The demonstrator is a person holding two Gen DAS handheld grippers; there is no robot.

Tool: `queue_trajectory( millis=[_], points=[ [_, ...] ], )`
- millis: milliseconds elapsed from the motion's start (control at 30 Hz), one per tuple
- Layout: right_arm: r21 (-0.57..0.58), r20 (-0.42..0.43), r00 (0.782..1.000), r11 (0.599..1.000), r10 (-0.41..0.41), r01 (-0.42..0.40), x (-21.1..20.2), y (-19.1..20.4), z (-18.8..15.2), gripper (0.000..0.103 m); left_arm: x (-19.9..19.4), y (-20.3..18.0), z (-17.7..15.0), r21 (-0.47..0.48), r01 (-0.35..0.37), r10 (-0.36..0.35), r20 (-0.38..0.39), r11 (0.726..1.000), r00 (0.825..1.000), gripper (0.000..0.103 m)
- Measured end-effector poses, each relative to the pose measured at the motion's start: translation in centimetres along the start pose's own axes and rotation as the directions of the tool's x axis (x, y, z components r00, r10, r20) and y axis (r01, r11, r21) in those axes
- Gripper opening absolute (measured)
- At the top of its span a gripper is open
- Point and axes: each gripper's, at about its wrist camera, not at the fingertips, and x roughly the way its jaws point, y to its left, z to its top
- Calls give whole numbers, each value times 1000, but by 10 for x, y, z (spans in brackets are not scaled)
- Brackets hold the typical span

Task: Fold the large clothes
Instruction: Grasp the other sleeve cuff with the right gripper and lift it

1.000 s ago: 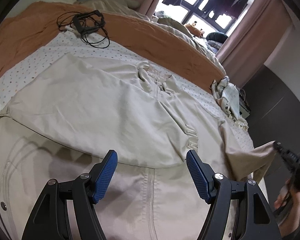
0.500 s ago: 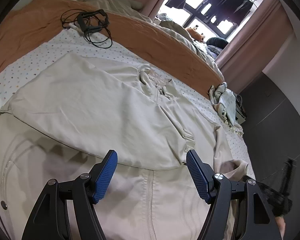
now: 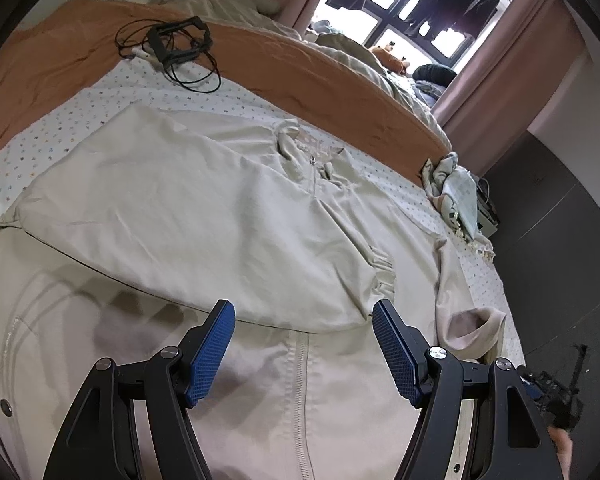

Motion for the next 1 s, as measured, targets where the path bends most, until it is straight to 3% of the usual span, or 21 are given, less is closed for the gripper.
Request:
queue_trajectory(
  millis=[267, 400, 533, 567, 667, 800, 1000],
  points=[
    [97, -52, 997, 993, -65, 70, 50, -37, 5, 75, 7, 1, 0, -9, -22, 22, -8, 1000, 1000, 72],
    [34, -75, 991, 993, -112, 115, 72, -30, 6, 75, 10, -2, -2, 5, -26, 26, -17, 1000, 1000, 72],
    [-29, -72, 989, 991, -132, 130, 73, -17, 9, 37, 11, -2, -1, 5, -25, 25, -18, 1000, 1000, 72],
    [-44, -73, 989, 991, -128, 125, 72, -15, 10, 35, 11, -2, -1, 2, -24, 24, -17, 1000, 1000, 72],
    [-59, -41, 986, 985, -164, 161, 63, -10, 18, 33, 8, -1, -1, -2, -16, 16, -12, 1000, 1000, 72],
    [-96, 48, 987, 983, -153, 157, 31, 10, 33, 32, 2, 5, 4, -27, -5, 6, 6, 1000, 1000, 72],
    [-203, 191, 974, 966, -122, 161, -34, 73, 57, 32, -9, 13, 9, -48, 8, -7, 28, 999, 1000, 72]
  ],
)
